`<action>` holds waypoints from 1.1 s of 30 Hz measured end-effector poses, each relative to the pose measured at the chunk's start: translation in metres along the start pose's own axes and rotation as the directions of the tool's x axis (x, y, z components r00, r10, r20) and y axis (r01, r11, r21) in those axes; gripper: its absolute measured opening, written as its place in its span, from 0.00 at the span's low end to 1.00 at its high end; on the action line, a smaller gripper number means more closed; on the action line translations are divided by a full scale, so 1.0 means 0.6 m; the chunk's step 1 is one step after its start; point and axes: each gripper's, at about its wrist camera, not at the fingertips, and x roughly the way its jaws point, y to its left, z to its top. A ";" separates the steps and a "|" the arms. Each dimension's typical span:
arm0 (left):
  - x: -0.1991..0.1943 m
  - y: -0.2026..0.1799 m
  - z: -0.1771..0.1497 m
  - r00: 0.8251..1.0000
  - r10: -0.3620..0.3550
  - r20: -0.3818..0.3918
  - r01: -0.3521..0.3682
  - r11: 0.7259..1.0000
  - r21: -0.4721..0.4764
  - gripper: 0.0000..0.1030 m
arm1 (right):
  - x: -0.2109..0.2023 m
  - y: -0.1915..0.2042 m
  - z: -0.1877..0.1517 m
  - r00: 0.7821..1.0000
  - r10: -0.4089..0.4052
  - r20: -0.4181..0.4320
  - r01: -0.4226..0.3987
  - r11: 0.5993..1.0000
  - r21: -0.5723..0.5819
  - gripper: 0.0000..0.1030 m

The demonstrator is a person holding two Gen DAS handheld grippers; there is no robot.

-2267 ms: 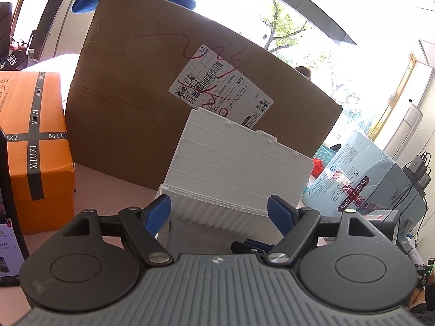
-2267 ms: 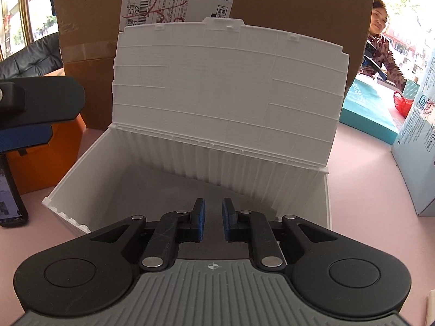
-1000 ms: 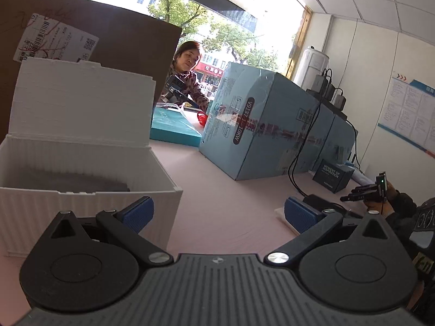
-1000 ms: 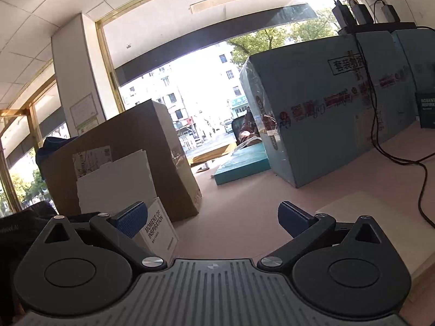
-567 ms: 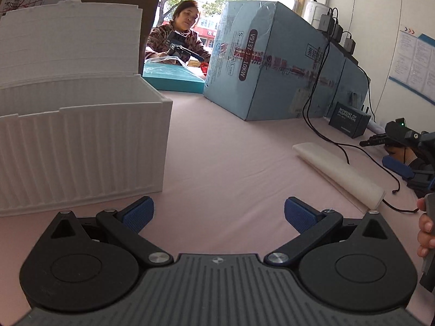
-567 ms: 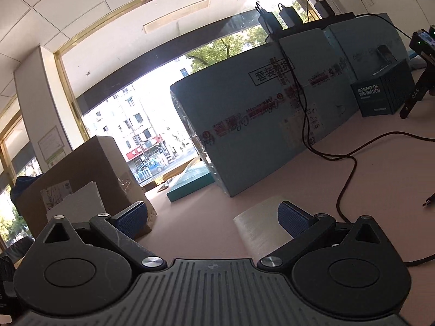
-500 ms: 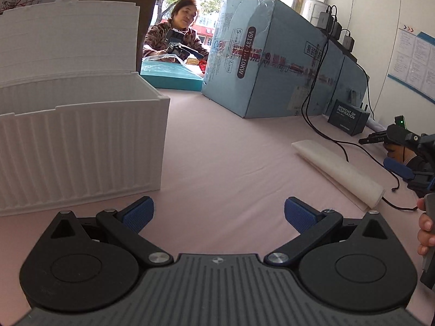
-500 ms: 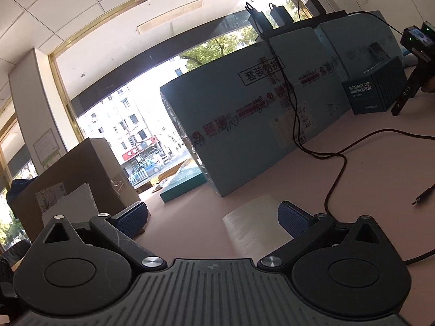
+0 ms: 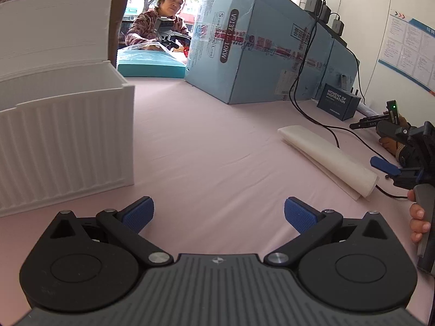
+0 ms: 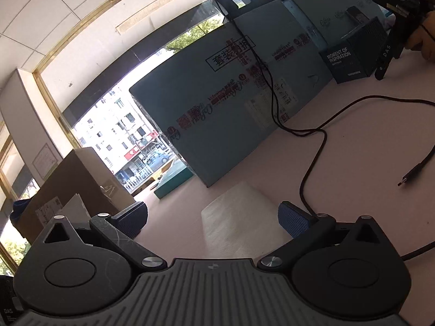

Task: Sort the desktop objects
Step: 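Move the left gripper over the cream rolled cloth on the table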

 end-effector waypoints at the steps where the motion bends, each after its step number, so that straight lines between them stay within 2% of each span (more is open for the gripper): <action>1: 0.007 -0.005 0.003 1.000 -0.012 -0.002 0.012 1.000 -0.013 1.00 | 0.000 0.003 -0.001 1.000 0.005 -0.003 -0.005 1.000 -0.008 1.00; 4: 0.044 -0.022 0.017 0.999 -0.043 -0.015 0.042 0.997 -0.072 1.00 | -0.002 0.000 -0.002 1.000 0.007 -0.001 -0.007 1.000 0.005 1.00; 7: 0.086 -0.046 0.036 1.000 -0.020 -0.009 0.019 0.997 -0.074 1.00 | -0.002 -0.012 -0.001 1.000 -0.013 -0.009 0.013 0.999 0.051 1.00; 9: 0.115 -0.055 0.052 1.000 0.001 0.001 -0.001 0.996 -0.093 1.00 | -0.002 -0.021 0.001 0.999 -0.041 -0.012 0.042 0.995 0.086 1.00; 13: 0.172 -0.060 0.083 0.999 -0.020 0.026 0.024 0.984 -0.174 1.00 | -0.001 -0.037 0.004 0.995 -0.102 -0.006 0.101 0.984 0.146 1.00; 18: 0.232 -0.075 0.112 0.993 -0.118 0.026 0.121 0.966 -0.229 1.00 | -0.004 -0.046 0.007 0.993 -0.114 0.008 0.110 0.978 0.179 1.00; 24: 0.292 -0.108 0.136 0.987 -0.155 0.032 0.158 0.954 -0.256 1.00 | -0.001 -0.047 0.010 0.992 -0.124 0.003 0.121 0.975 0.186 1.00; 30: 0.329 -0.142 0.150 0.968 -0.249 -0.011 0.242 0.947 -0.211 1.00 | 0.005 -0.045 0.012 0.991 -0.136 -0.001 0.134 0.974 0.180 1.00; 33: 0.331 -0.158 0.148 0.942 -0.331 -0.048 0.319 0.932 -0.170 1.00 | 0.007 -0.044 0.011 0.990 -0.143 -0.004 0.141 0.975 0.173 1.00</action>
